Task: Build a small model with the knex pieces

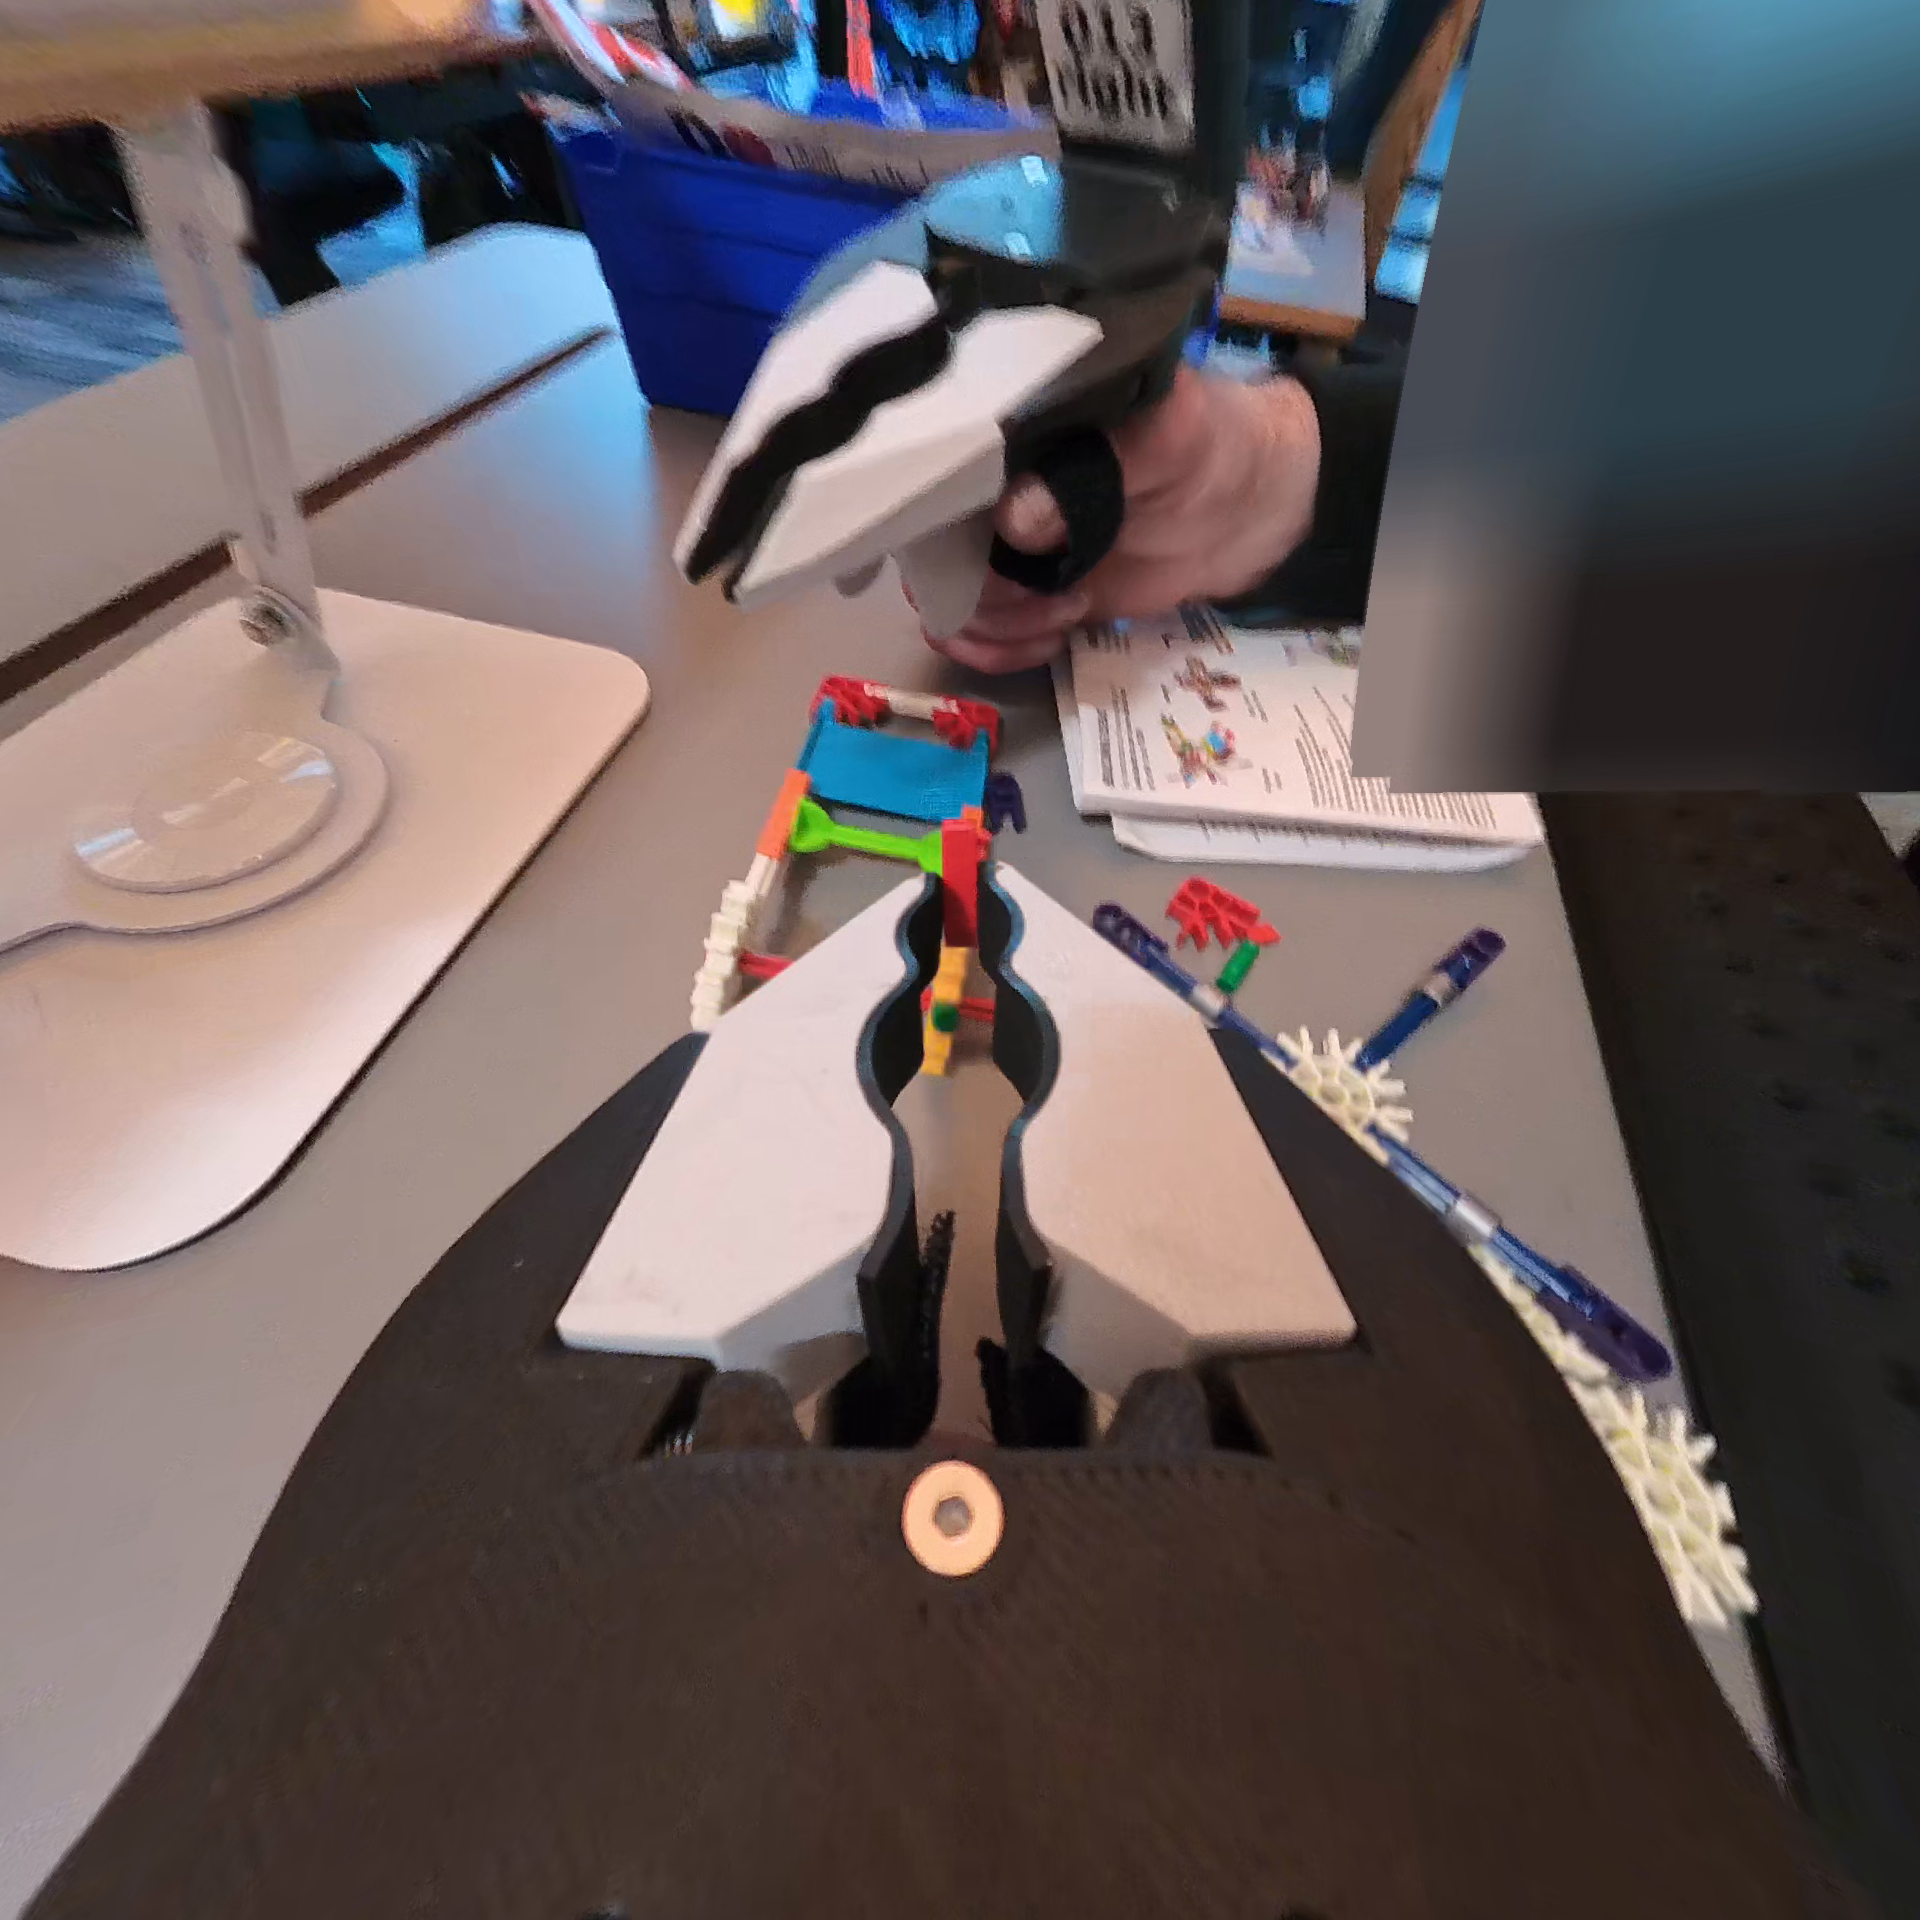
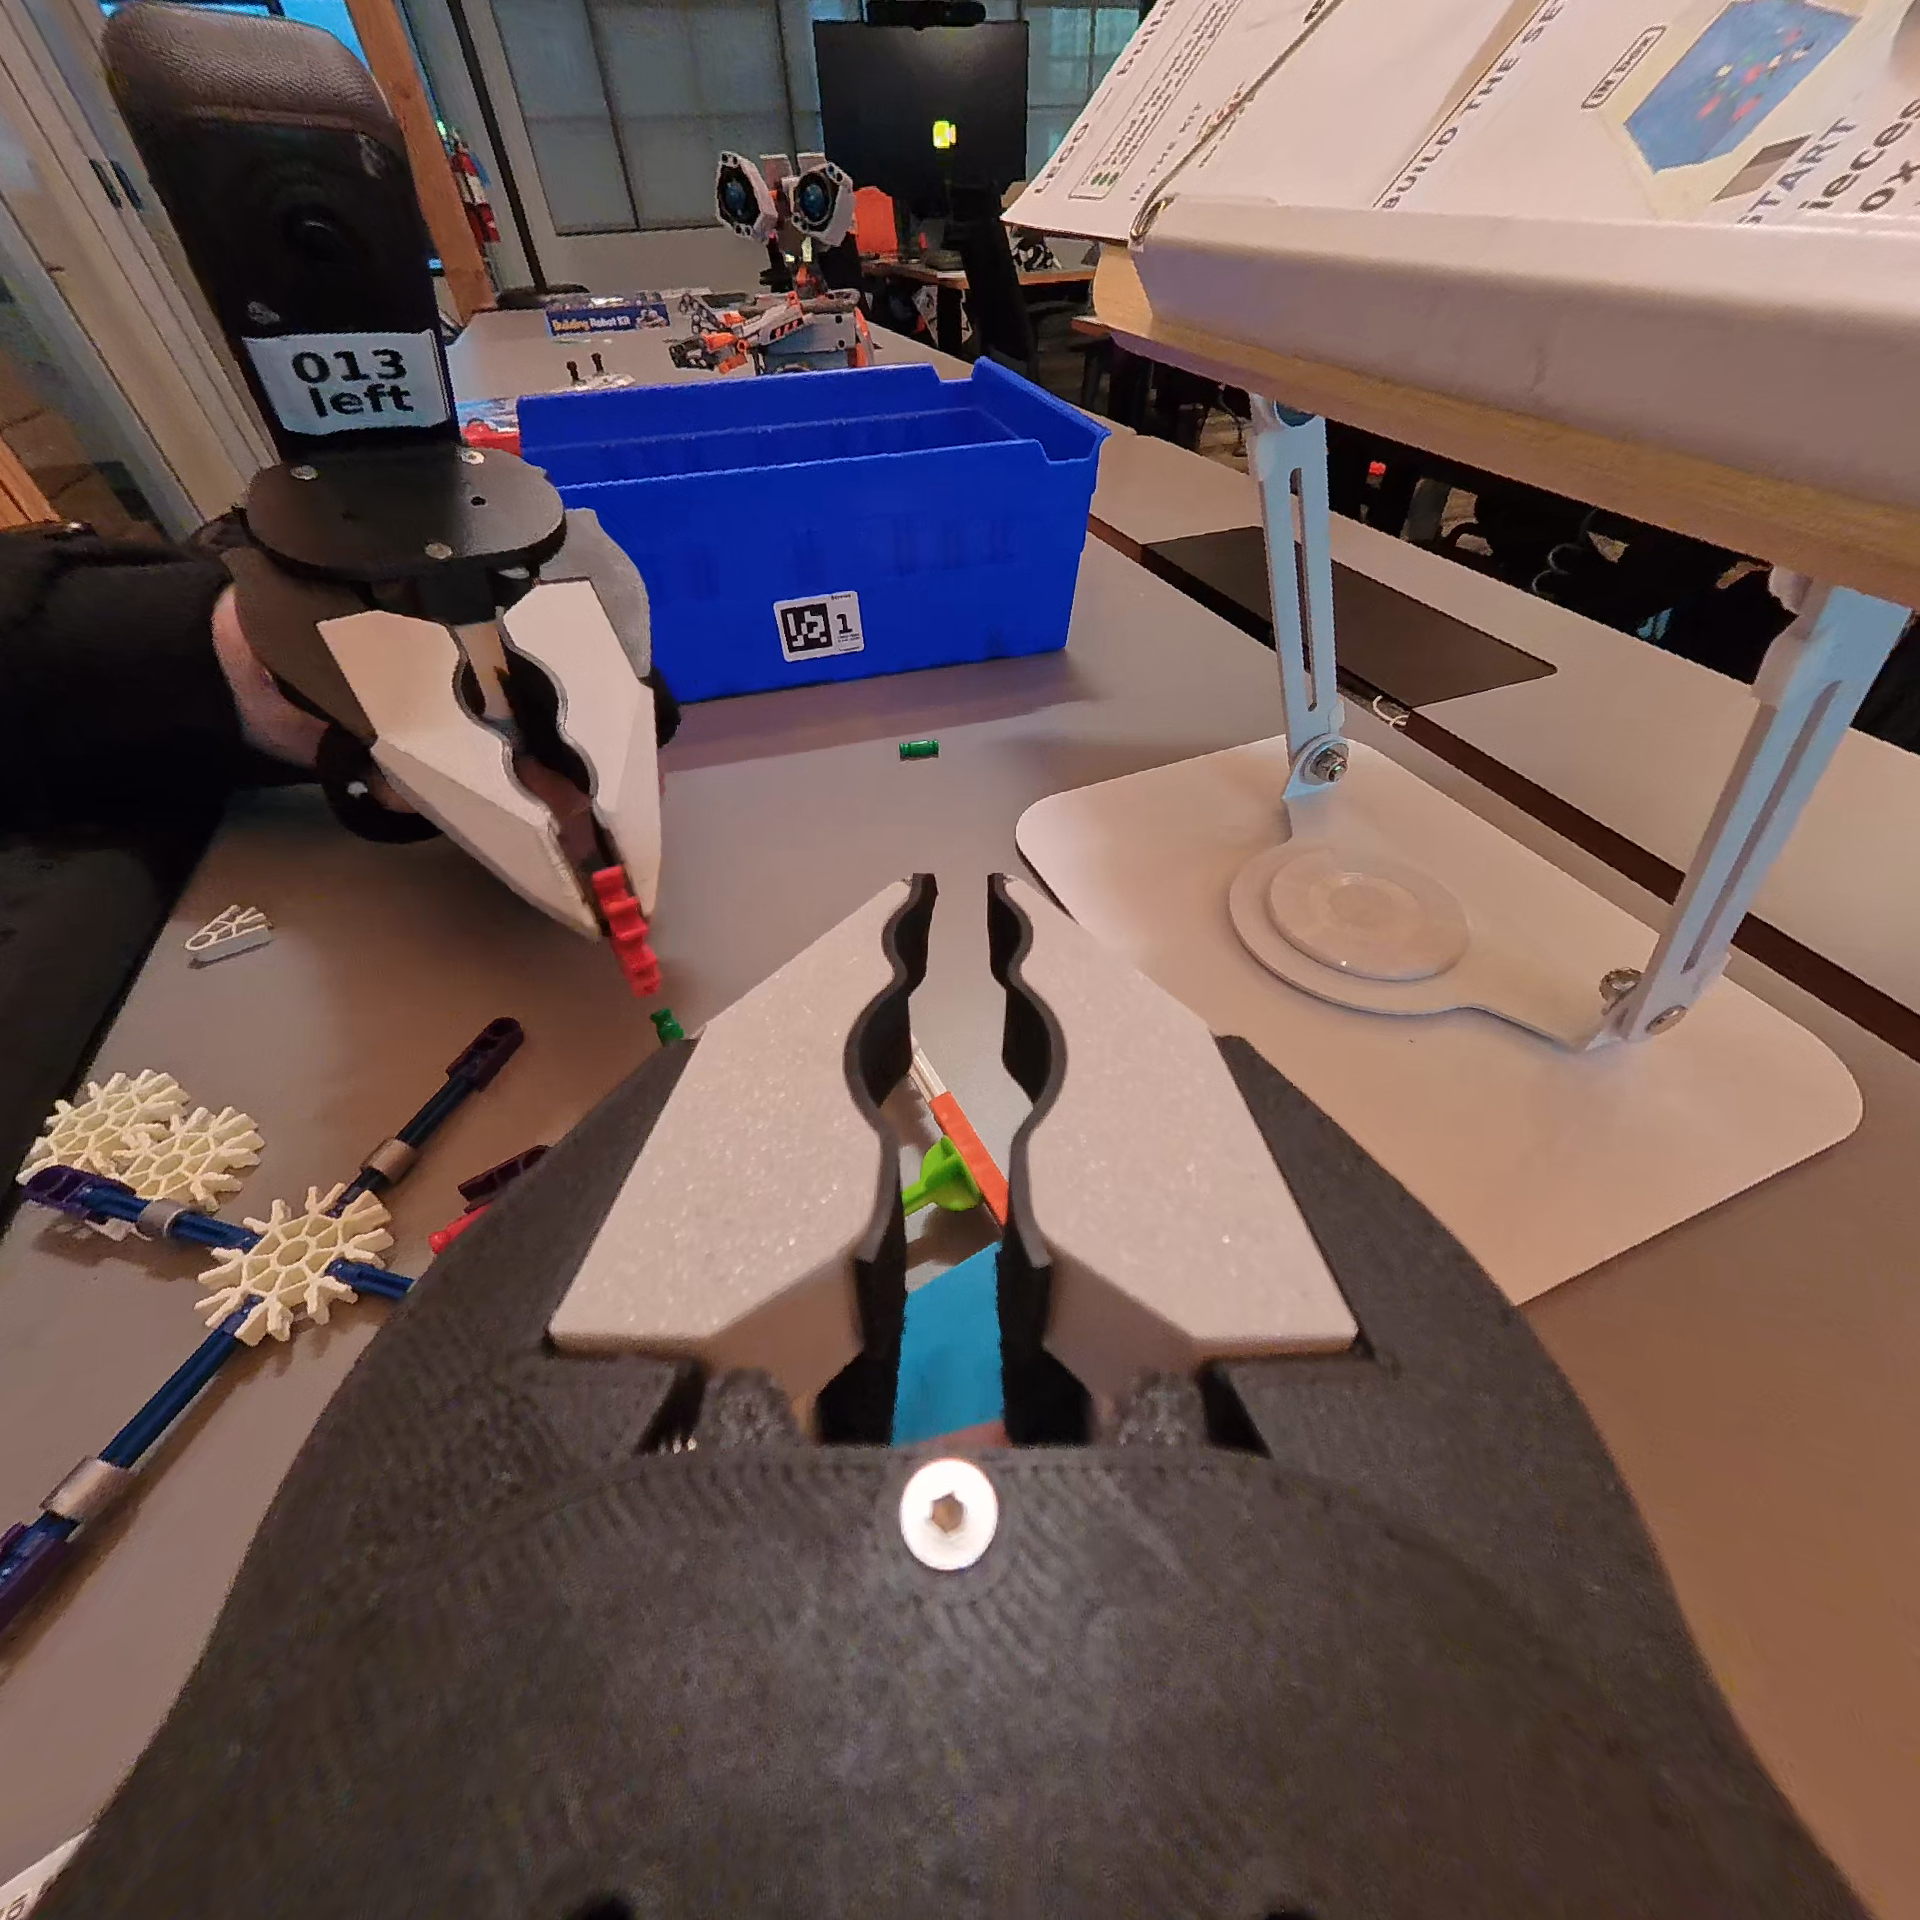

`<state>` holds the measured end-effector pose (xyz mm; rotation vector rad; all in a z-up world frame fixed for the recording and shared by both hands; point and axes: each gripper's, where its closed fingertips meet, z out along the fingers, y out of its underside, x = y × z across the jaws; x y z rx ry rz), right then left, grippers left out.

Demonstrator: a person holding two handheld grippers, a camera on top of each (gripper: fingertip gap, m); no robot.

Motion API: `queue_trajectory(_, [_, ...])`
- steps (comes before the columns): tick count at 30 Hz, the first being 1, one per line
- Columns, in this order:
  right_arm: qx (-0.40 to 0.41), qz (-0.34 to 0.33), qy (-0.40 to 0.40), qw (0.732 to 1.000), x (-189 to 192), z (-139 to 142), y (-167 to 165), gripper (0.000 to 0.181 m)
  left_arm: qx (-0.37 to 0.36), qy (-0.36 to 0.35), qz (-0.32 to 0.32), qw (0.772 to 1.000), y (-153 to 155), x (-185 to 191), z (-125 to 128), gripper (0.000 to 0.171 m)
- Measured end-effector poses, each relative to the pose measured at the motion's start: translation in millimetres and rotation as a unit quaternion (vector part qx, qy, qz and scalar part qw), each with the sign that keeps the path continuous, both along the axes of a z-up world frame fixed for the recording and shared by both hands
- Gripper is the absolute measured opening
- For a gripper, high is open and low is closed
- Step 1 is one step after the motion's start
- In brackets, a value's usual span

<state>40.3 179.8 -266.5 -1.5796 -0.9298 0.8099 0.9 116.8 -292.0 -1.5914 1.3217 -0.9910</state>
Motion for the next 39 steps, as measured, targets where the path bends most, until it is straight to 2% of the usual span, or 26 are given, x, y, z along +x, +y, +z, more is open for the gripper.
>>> queue_trajectory(11, [0.002, 0.019, -0.029, 0.999, -8, -8, -7, 0.008, 0.068, 0.071, -0.007, 0.995, -1, -6, -19, 0.004])
queue_trajectory(21, [0.013, 0.075, -0.084, 0.994, -29, -19, -31, 0.008, 0.048, 0.058, -0.033, 0.997, -8, -9, -15, 0.004])
queue_trajectory(25, [0.001, 0.108, -0.089, 0.990, -35, -22, -43, 0.009, 0.057, 0.087, -0.026, 0.994, -5, -14, -23, 0.004])
queue_trajectory(35, [-0.020, 0.183, -0.167, 0.969, -48, -53, -66, 0.027, 0.067, 0.095, -0.019, 0.993, 2, -15, -25, 0.004])
queue_trajectory(39, [-0.003, 0.182, -0.221, 0.958, -52, -65, -65, 0.030, 0.067, 0.096, -0.022, 0.993, 3, -13, -27, 0.004])
